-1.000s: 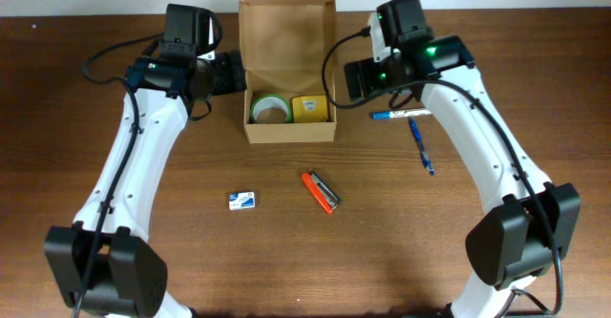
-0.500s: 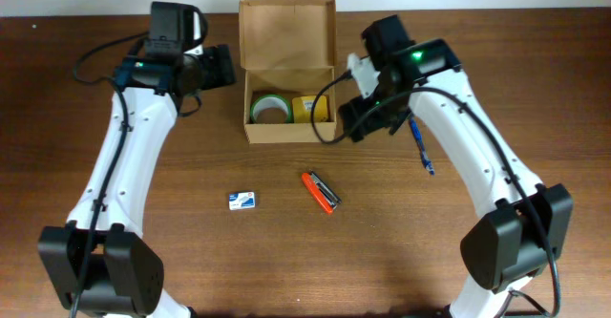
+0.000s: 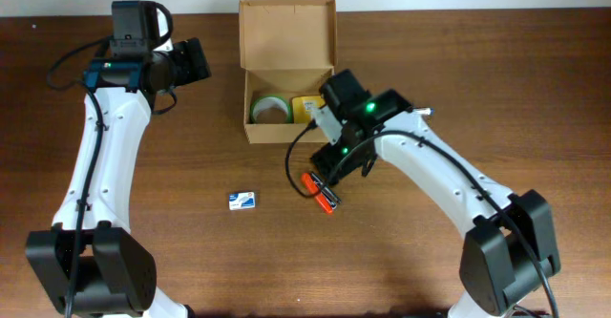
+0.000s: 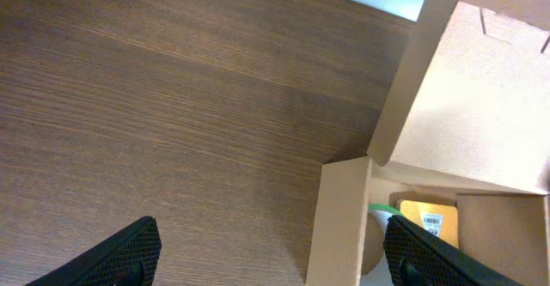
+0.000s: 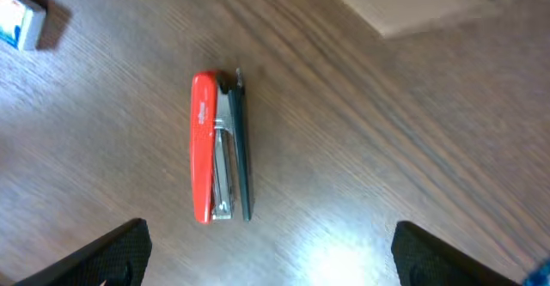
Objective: Pack container
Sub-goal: 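Release the pad, withdraw the right gripper toward the red stapler, then lower the right gripper onto the red stapler and close on it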
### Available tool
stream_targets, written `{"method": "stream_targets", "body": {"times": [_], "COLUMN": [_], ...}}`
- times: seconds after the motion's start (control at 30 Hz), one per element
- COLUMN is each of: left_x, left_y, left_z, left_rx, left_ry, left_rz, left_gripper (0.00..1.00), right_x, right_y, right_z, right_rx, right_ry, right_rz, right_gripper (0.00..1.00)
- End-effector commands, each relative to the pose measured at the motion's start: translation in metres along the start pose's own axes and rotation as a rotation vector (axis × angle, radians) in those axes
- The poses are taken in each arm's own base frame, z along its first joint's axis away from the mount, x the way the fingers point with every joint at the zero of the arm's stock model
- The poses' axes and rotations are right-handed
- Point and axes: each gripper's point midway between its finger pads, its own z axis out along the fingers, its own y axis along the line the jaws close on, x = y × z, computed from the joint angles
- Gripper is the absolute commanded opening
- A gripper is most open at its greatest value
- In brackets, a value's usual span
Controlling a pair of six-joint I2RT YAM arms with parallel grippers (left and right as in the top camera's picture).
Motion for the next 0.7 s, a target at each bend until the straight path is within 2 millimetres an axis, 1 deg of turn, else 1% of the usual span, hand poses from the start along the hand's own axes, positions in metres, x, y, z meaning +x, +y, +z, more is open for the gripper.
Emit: {"method": "stream_targets", "body": {"times": [0.0,0.17,0.27,0.43,0.53,0.67], "left_x": [0.003,0.001,0.001,0.001,0.002,0.002], "left_y": [-0.003,-0.003,-0.003,-0.003,-0.003,-0.003], "left_z": [0.005,0.005,0.005,0.005,0.005,0.005], "left_rx": [0.017,0.018,0.018,0.018,0.018,0.019], "left_ry": [0.011,0.005,0.005,0.005,0.006,0.006], "left_rz": [0.018,0.034,0.039,0.041,0.041,0.041], "left_gripper": [0.83,0.83,0.83,0.83,0.83,0.83], "right_x": [0.004,0.018,0.025,0.035,0.035,0.032], "right_y": [0.009,0.031,0.044,0.060,0.063,0.054], "right_z": [0.004,0.025,0.033,0.046,0.055,0.062], "right_rx": [0.008,-0.040,-0.066,-0.074,-0.067,-0.020], "right_ry": [-0.007,0.021,0.035,0.046,0.028,0.005], "right_rz": [-0.088,-0.161,-0.208,-0.254,-0.271,-0.272], "right_gripper": [0.91,0.92,0.93,0.93,0.94,0.95]}}
